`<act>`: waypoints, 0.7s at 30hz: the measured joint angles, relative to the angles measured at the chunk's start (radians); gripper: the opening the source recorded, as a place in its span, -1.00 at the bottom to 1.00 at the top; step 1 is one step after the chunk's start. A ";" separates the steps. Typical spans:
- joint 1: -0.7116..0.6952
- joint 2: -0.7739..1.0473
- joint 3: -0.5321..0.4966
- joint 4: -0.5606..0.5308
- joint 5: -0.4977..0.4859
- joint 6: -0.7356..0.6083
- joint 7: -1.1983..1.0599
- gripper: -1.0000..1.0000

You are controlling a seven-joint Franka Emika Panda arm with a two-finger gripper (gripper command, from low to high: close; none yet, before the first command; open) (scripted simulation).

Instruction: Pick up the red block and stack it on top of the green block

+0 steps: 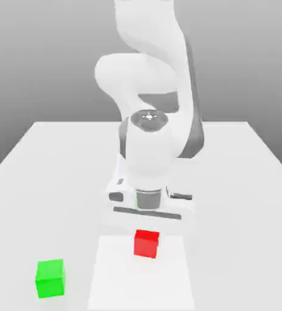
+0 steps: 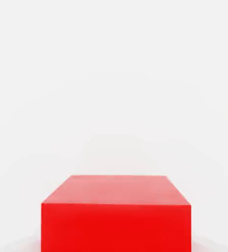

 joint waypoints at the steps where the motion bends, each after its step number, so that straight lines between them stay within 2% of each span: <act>1: 0.001 -0.035 0.002 -0.005 0.010 -0.030 -0.007 -1.00; 3: 0.002 -0.106 0.004 -0.015 0.023 -0.092 -0.017 -1.00; 5: -0.039 -0.112 -0.024 0.028 0.035 -0.140 -0.020 -1.00; 13: -0.256 0.001 -0.134 0.308 0.046 -0.308 0.006 -1.00; 15: -0.276 0.051 -0.146 0.350 0.050 -0.300 0.007 -1.00; 18: -0.285 0.153 -0.139 0.366 0.071 -0.215 -0.006 -1.00; 19: -0.289 0.183 -0.134 0.368 0.077 -0.188 -0.010 1.00; 21: -0.289 0.183 -0.134 0.368 0.077 -0.188 -0.010 1.00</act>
